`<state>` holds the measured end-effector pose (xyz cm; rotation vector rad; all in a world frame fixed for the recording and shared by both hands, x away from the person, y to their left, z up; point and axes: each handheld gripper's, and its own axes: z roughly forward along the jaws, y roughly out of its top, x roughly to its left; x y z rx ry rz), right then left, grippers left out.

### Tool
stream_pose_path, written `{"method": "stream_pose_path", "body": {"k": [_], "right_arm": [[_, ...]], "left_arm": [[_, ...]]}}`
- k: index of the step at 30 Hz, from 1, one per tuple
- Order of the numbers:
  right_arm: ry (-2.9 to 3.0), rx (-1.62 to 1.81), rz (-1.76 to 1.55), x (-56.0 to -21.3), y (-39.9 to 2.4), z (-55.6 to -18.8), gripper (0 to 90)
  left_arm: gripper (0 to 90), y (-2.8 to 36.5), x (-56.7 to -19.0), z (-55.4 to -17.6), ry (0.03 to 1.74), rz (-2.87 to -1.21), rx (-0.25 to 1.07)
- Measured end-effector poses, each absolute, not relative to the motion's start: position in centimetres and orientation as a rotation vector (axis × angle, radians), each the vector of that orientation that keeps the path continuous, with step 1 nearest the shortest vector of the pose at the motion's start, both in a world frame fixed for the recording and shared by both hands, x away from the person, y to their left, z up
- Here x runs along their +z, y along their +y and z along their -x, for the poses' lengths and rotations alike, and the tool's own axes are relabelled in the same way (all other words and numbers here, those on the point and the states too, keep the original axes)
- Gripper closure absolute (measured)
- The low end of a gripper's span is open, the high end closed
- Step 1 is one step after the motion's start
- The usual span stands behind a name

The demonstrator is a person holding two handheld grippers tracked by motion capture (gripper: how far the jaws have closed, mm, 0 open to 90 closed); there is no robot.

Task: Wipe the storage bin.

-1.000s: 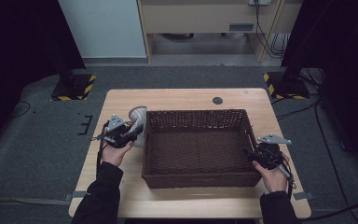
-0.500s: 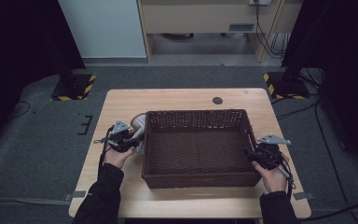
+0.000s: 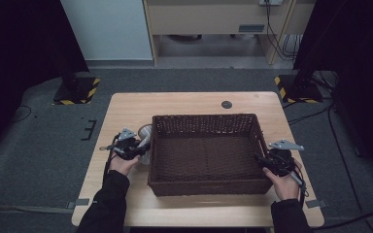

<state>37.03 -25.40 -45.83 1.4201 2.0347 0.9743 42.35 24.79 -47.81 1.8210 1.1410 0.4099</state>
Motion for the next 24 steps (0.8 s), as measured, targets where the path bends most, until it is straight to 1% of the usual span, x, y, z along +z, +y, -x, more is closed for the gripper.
{"method": "stream_pose_path", "body": {"k": [6,10,18,24], "right_arm": [[2.013,1.012,-1.396,-45.1,-25.6,-36.8,51.5],[2.015,1.008,-1.391,-44.7,-25.7,-36.6,54.9],[2.012,0.959,-1.400,-44.6,-25.4,-36.5,63.8],[2.010,0.964,-1.402,-44.6,-25.5,-36.4,64.2]], "left_arm": [[70.0,25.8,-44.8,-41.2,1.088,-1.716,0.412],[70.0,25.8,-44.1,-39.9,1.056,-1.736,0.418],[69.9,24.8,-45.2,-39.2,1.039,-1.809,0.423],[69.9,24.4,-46.9,-39.5,1.066,-1.869,0.401]]}}
